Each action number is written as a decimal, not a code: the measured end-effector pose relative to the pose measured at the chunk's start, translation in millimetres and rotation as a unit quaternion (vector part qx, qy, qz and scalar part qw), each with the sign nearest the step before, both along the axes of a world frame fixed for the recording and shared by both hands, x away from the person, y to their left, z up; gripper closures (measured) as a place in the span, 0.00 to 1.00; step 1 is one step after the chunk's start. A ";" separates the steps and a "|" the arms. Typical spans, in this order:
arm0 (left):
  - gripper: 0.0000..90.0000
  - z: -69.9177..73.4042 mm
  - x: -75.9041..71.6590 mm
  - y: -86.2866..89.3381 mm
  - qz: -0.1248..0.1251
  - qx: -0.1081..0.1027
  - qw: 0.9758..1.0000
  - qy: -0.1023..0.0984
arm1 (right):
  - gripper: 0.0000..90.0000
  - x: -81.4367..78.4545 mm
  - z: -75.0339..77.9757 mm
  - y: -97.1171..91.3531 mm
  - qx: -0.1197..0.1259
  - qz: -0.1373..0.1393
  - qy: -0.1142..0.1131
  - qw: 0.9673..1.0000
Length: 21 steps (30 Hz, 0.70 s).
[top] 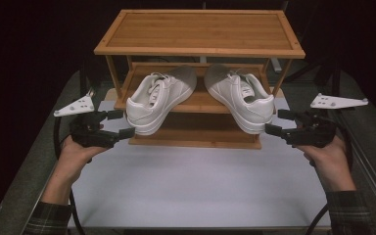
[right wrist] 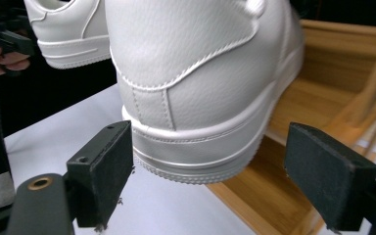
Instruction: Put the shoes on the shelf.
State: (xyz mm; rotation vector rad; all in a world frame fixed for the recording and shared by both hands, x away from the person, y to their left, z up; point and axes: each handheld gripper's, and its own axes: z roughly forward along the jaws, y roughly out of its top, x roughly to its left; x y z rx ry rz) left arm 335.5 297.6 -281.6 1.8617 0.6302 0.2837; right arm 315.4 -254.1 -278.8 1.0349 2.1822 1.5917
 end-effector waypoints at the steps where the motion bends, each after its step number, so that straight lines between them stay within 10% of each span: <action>1: 0.16 -2.5 1.1 -2.6 -0.002 0.001 1.000 0.001 | 0.21 1.1 -2.4 2.0 0.000 0.004 -0.001 1.000; 21: 0.16 -5.5 12.9 -48.2 -0.007 0.024 1.000 -0.014 | 0.19 13.0 -4.2 37.6 -0.018 0.030 -0.013 0.999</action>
